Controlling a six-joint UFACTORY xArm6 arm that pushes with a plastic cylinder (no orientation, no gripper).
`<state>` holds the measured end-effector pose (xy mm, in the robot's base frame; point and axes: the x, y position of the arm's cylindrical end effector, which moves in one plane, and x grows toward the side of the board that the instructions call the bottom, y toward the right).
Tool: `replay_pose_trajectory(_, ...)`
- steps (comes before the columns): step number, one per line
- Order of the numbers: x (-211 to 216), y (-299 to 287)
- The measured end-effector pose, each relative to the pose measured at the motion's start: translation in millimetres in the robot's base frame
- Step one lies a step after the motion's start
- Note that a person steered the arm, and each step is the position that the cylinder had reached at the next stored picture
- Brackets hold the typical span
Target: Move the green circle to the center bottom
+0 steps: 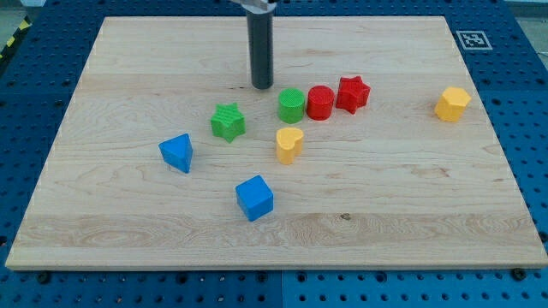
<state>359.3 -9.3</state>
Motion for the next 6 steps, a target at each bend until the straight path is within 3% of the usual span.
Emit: replay_pose_trajectory(6, 88, 65)
